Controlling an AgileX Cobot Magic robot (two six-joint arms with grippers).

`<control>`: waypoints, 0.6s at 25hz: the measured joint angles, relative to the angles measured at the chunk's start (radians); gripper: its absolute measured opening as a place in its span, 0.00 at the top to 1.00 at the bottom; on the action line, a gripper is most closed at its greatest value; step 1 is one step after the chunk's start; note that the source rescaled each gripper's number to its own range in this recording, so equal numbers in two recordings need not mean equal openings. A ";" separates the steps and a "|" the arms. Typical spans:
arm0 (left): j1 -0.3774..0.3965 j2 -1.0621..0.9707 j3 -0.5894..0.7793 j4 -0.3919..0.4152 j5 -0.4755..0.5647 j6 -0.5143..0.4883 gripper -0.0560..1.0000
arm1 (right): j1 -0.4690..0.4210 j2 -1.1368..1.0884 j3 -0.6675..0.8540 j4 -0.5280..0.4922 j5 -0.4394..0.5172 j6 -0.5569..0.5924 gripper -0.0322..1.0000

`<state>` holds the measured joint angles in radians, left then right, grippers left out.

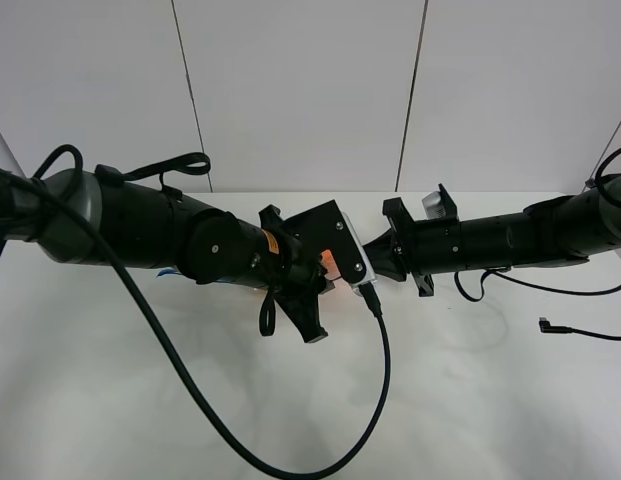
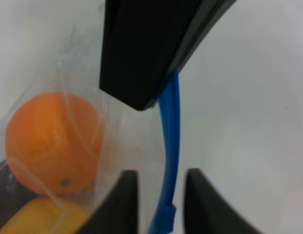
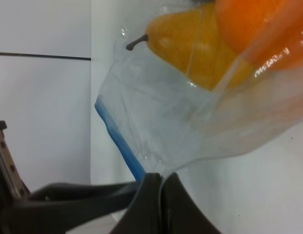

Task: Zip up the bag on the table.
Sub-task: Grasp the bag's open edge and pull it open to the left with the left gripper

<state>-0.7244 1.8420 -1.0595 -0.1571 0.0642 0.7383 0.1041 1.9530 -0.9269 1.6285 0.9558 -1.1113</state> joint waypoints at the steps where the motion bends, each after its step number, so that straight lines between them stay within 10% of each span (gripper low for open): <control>1: 0.000 0.000 0.000 0.000 0.000 0.005 0.88 | 0.000 0.000 0.000 0.001 0.000 0.000 0.97; 15: 0.013 0.000 0.000 0.002 0.015 0.076 0.94 | 0.000 0.000 0.000 0.004 0.000 -0.001 0.97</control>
<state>-0.7119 1.8420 -1.0595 -0.1548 0.0794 0.8139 0.1041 1.9530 -0.9269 1.6327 0.9558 -1.1122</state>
